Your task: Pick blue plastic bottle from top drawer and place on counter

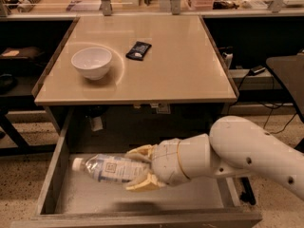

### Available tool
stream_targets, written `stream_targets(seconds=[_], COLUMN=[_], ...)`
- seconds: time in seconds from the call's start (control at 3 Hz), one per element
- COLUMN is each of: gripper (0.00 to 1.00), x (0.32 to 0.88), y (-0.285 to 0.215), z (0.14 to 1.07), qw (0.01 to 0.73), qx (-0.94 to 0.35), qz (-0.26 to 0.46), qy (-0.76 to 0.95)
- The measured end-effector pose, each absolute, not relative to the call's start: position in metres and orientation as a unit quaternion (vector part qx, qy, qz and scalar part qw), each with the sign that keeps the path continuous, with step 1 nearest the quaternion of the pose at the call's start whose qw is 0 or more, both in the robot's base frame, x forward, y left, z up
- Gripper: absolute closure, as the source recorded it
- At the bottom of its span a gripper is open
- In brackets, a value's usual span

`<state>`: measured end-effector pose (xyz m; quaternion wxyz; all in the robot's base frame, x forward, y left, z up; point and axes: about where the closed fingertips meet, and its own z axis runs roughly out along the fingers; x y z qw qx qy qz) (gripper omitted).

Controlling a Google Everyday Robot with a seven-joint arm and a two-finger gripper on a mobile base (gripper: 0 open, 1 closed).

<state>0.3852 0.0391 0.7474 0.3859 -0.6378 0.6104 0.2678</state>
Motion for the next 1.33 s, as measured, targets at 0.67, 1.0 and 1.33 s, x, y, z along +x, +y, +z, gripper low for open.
stream_targets(seconds=[0.67, 1.0, 1.33], gripper=[1.00, 1.00, 1.00], x=[0.339, 0.370, 0.374], y=[-0.046, -0.153, -0.165], z=[0.892, 0.941, 0.960], qw=[0.481, 0.511, 0.518], qx=[-0.623, -0.568, -0.565], qz=[0.188, 0.087, 0.065], qy=[0.587, 0.640, 0.639])
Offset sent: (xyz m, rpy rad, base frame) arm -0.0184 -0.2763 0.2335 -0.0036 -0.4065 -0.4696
